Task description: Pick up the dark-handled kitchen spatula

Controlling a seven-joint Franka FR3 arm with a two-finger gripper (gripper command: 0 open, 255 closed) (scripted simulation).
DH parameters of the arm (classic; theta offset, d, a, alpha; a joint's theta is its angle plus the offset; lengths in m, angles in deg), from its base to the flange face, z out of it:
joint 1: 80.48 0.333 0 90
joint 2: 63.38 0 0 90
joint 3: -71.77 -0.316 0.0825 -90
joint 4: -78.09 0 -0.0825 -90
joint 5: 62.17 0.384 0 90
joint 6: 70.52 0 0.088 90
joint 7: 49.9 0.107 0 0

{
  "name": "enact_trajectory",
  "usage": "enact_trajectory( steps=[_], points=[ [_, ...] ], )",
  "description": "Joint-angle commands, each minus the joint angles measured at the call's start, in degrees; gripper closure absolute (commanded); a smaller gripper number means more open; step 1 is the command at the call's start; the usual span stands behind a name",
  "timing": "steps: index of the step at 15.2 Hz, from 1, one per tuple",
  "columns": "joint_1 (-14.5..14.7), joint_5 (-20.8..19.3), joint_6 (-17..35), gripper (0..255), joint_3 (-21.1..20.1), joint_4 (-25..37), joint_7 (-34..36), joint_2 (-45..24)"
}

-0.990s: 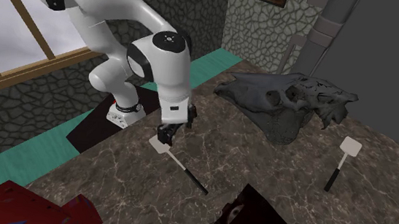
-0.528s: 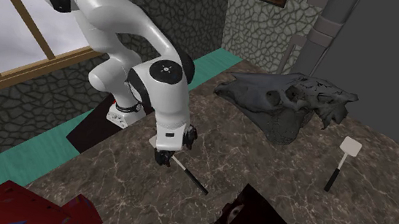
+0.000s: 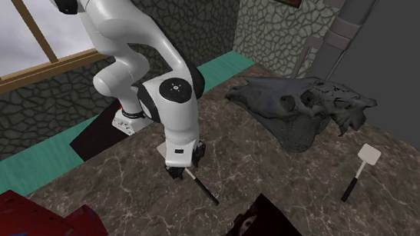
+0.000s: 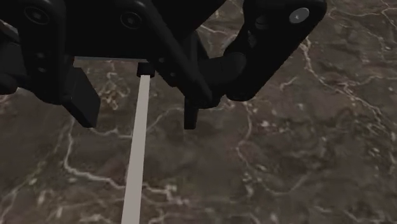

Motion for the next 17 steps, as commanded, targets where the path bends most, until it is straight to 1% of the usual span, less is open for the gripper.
enact_trajectory(
  steps=[1, 9, 17],
  points=[
    [-0.01, 0.02, 0.16, 255, 0.03, -0.08, -0.04, -0.06],
    [0.03, 0.00, 0.15, 255, -0.04, -0.13, 0.07, 0.00],
    [-0.04, -0.75, -6.32, 255, -0.59, 3.57, 0.73, 2.87]
  ],
)
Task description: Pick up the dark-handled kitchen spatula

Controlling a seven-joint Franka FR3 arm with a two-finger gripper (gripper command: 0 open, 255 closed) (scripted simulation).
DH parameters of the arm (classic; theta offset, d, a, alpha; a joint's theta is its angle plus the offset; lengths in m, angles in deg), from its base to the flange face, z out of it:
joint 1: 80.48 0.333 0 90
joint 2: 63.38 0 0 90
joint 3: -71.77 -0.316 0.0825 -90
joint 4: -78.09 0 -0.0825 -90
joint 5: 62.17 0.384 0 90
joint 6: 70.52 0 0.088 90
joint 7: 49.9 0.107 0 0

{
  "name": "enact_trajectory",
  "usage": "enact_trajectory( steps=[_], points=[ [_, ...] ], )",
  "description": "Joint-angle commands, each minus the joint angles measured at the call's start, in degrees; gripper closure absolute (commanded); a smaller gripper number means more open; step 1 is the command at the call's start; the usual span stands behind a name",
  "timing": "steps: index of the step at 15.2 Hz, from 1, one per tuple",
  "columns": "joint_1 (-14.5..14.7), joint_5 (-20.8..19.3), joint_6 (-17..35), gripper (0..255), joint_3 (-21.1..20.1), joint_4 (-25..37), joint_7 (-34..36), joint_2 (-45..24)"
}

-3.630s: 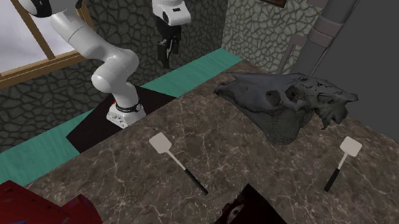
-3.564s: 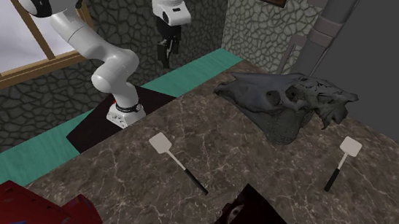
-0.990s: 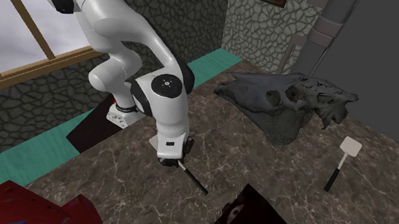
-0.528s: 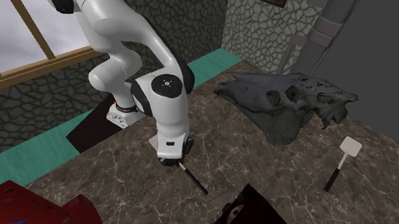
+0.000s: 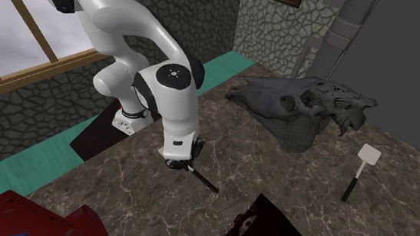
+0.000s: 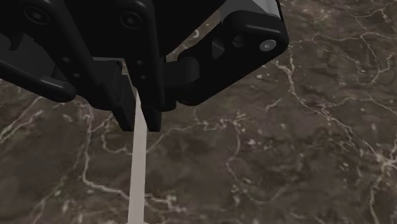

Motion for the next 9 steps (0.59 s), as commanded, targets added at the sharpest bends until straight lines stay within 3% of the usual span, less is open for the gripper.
enact_trajectory(
  steps=[1, 9],
  points=[
    [0.06, -0.12, -1.74, 255, -0.24, 1.08, 0.28, 0.65],
    [0.08, -0.37, -6.62, 255, -0.65, 4.50, 0.56, 2.15]
  ],
)
